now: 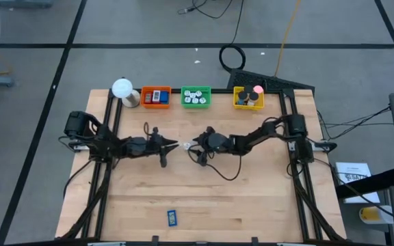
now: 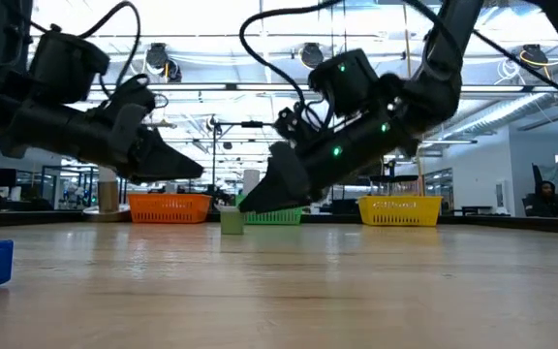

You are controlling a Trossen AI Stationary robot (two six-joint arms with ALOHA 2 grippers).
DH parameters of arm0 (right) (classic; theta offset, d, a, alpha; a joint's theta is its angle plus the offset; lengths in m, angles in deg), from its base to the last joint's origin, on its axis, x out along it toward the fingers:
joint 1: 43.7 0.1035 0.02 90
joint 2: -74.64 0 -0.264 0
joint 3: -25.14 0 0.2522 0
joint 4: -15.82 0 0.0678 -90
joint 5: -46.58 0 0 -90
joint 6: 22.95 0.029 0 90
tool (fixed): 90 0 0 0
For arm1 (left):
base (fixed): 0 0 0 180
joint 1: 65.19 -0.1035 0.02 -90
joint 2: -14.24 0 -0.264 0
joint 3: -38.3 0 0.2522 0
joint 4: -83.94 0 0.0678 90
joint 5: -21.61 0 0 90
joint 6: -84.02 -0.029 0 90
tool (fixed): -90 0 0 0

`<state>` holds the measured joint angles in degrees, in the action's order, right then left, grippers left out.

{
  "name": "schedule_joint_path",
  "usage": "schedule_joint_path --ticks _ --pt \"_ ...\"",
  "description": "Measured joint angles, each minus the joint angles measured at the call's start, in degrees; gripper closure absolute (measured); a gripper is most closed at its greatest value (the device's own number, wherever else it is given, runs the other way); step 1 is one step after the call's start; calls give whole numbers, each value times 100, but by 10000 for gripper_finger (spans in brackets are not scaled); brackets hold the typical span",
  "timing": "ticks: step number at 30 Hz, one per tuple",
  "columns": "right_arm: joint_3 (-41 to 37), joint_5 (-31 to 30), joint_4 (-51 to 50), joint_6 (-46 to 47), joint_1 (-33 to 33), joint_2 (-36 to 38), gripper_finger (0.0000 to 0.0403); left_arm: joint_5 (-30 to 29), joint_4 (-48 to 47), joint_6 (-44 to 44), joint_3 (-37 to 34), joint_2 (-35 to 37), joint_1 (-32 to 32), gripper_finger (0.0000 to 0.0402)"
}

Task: Pick & Place Office items
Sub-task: Put the green charger adapter into the green basket

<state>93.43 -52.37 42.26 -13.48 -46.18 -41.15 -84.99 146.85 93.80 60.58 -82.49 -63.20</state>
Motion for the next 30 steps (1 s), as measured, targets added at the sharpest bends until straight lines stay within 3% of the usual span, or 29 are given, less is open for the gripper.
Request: schedule_joint_path --ticks 5,14,18,22,26,30 --pt "4 -2 -956 38 -4 648 172 4 714 46 -415 0 -11 326" --pt "475 267 -2689 334 -236 1116 324 -45 744 64 -444 0 -15 326" --pt "1117 310 -3674 25 -262 1092 353 -84 742 60 -447 0 -15 326" --pt "1654 312 -4443 -237 -264 1076 326 -156 659 86 -450 0 -15 326" --pt "2023 396 -4868 -464 -264 1087 264 -158 519 88 -451 0 -15 326" --pt "2022 853 -4826 -431 -267 1076 199 -163 529 75 -451 0 -15 326"
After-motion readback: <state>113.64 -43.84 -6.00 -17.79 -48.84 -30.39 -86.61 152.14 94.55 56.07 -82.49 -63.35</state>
